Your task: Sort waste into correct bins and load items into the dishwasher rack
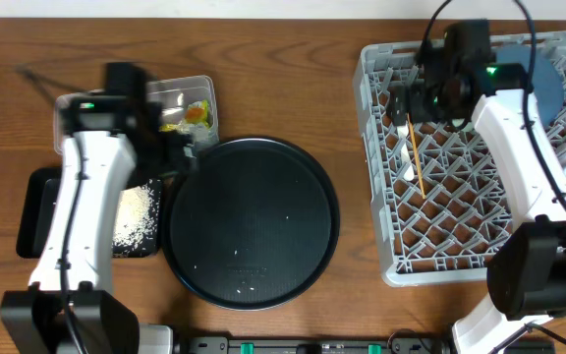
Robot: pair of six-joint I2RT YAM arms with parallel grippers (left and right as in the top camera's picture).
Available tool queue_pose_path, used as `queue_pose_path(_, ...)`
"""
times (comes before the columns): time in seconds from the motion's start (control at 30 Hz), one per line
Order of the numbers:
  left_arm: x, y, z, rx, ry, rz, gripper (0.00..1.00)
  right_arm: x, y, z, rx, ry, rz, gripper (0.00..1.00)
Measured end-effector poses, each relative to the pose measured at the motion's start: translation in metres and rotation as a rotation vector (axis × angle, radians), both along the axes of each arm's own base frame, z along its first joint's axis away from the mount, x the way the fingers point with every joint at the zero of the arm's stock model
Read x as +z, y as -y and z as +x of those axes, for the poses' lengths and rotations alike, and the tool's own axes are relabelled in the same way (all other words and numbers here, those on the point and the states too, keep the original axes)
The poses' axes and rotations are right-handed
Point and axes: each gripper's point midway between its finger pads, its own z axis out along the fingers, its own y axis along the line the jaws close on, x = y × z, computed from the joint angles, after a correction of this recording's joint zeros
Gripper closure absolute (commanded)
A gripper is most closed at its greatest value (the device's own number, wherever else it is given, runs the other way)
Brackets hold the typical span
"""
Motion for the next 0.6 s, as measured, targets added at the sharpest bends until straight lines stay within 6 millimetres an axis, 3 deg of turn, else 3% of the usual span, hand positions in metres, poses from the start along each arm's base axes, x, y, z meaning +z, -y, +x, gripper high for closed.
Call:
queue_pose_path(0.07, -0.001, 0.01, -0.007, -0.066, -0.021, 0.002, 0.12, 0.006, 0.001, 0.001, 0.001, 0.004, 0.041, 0.01)
queue_pose_path(0.17, -0.002, 0.01, -0.022, -0.103, -0.078, 0.011, 0.12, 0.008, 0.012, -0.007, -0.028, -0.041, 0.107, 0.01)
queue_pose_path(0.3, -0.003, -0.001, -0.041, -0.095, -0.16, 0.022, 0.12, 0.002, 0.046, -0.033, -0.131, -0.164, 0.159, 0.01)
queue_pose_path(0.4, -0.003, -0.009, -0.044, -0.073, -0.171, 0.027, 0.12, 0.004, 0.066, -0.055, -0.195, -0.232, 0.166, 0.01)
queue_pose_path(0.6, 0.007, -0.016, -0.055, -0.041, -0.071, 0.03, 0.12, 0.034, 0.081, -0.09, -0.245, -0.18, 0.116, 0.01)
